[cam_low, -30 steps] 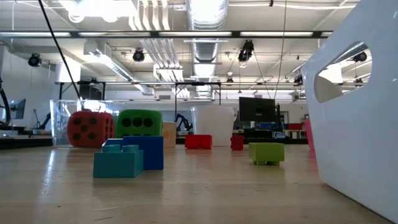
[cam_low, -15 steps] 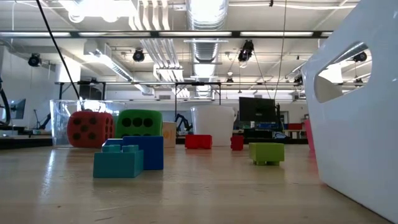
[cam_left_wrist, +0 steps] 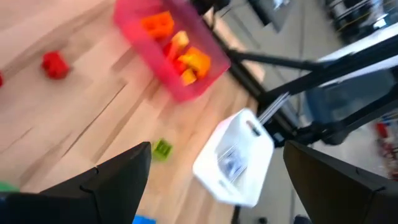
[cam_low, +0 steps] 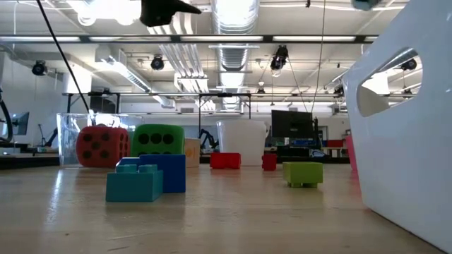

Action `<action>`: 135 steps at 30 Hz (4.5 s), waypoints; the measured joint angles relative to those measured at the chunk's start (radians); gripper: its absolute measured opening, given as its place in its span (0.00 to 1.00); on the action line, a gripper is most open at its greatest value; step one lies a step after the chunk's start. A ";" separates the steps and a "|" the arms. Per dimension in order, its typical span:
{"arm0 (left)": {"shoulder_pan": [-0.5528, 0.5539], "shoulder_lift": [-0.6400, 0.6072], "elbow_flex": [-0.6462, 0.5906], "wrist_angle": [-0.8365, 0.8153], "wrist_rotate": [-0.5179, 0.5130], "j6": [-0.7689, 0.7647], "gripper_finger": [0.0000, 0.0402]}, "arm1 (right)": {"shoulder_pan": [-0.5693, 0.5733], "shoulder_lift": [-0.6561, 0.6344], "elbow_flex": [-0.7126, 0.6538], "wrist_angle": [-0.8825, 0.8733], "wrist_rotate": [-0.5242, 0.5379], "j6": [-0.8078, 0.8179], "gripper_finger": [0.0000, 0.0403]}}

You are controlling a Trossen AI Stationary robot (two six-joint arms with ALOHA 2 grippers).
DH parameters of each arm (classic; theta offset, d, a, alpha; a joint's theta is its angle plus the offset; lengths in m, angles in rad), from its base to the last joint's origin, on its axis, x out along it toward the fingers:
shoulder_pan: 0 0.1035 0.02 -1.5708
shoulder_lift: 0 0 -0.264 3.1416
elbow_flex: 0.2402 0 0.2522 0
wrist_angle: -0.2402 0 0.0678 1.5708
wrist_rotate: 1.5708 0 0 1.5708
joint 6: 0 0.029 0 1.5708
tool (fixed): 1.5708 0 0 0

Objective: Pick & Place Toys
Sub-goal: Put the light blue game piece into the pink bin, then put the green game piece into the pink bin

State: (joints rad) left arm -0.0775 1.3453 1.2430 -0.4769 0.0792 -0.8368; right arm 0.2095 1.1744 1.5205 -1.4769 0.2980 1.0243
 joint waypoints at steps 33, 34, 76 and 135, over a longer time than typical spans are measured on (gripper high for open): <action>-0.105 -0.002 0.000 0.001 0.000 0.048 0.92 | -0.013 -0.096 -0.725 0.116 -0.246 0.413 0.21; -0.105 -0.002 0.000 0.001 0.000 0.048 0.92 | -0.018 -0.086 -0.731 0.119 -0.246 0.404 0.21; -0.138 -0.002 0.000 0.001 0.000 0.034 0.92 | -0.279 0.205 -0.811 0.310 -0.319 0.040 0.21; -0.138 -0.002 0.000 0.001 0.004 0.025 0.92 | -0.280 0.248 -0.765 0.385 -0.404 -0.285 0.78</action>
State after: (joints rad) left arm -0.2153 1.3430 1.2430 -0.4755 0.0830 -0.8116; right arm -0.0708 1.4227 0.7554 -1.0920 -0.1062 0.7388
